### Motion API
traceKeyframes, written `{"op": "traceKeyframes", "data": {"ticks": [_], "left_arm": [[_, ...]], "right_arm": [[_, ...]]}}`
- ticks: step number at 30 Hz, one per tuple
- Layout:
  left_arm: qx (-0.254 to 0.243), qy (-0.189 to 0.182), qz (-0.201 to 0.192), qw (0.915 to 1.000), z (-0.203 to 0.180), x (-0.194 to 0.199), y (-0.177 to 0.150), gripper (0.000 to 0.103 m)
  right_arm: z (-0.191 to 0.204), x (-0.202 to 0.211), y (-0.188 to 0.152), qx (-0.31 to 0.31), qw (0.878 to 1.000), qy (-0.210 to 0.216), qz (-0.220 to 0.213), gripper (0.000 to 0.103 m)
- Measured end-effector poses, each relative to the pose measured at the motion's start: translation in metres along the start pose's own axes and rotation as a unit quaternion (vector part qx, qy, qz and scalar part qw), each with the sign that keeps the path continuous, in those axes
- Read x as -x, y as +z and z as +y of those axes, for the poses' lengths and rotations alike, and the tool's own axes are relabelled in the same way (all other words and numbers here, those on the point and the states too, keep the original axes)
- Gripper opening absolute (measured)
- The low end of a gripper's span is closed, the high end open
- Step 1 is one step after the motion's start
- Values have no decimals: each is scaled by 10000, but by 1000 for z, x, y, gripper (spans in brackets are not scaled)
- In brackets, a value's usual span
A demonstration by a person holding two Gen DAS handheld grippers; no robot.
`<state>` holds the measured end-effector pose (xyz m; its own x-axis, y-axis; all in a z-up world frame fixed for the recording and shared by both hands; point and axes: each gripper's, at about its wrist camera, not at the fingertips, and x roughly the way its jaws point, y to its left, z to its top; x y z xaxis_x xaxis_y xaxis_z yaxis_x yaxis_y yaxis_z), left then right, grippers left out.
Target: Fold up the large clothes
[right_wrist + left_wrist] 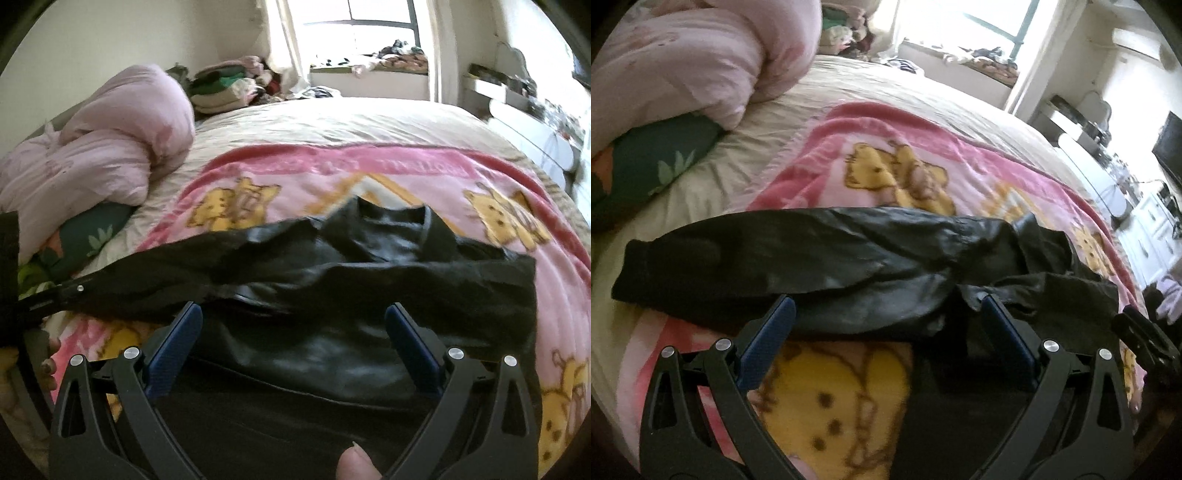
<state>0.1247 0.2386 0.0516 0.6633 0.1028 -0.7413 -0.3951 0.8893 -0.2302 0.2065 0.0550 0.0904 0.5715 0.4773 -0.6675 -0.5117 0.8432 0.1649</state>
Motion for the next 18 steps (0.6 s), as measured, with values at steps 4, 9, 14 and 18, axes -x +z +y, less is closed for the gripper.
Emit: {"op": "traceKeyframes", "data": {"ticks": [4,9,14,18], "left_arm": [[116,195,-67,9997,18,6,6,94],[330,453,-139,9983,45,16,12,94],[701,626,-151,9955,72,21,16,94],[1159,991,-187,9881,94,22,17,94]], "right_arm": [[25,-6,11,166,9998,141,-13,99],[54,-17,19,326,9990,290,42,99],[81,-26,23,510,9979,396,66,99],[100,-35,23,604,9966,551,129,99]]}}
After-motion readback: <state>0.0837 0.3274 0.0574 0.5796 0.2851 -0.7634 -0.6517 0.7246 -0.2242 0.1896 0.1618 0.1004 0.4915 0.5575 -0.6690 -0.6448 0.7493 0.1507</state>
